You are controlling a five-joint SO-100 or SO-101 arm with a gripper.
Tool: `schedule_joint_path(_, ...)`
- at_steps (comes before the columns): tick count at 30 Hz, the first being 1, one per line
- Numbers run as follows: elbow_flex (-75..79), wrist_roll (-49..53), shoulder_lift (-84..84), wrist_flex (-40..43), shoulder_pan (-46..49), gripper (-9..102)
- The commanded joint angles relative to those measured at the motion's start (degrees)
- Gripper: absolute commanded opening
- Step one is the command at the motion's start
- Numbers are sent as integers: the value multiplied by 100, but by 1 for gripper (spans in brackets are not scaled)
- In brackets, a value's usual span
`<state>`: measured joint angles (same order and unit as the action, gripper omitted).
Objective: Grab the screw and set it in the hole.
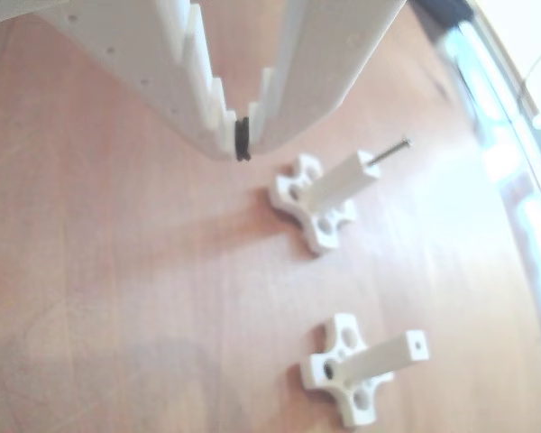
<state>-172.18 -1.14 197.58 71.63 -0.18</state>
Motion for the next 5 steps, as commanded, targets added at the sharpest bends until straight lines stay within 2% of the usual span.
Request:
schedule_joint_path(1,26,-79,114,396,53,-4)
schedule_joint_path(5,26,-79,114,396,53,-4)
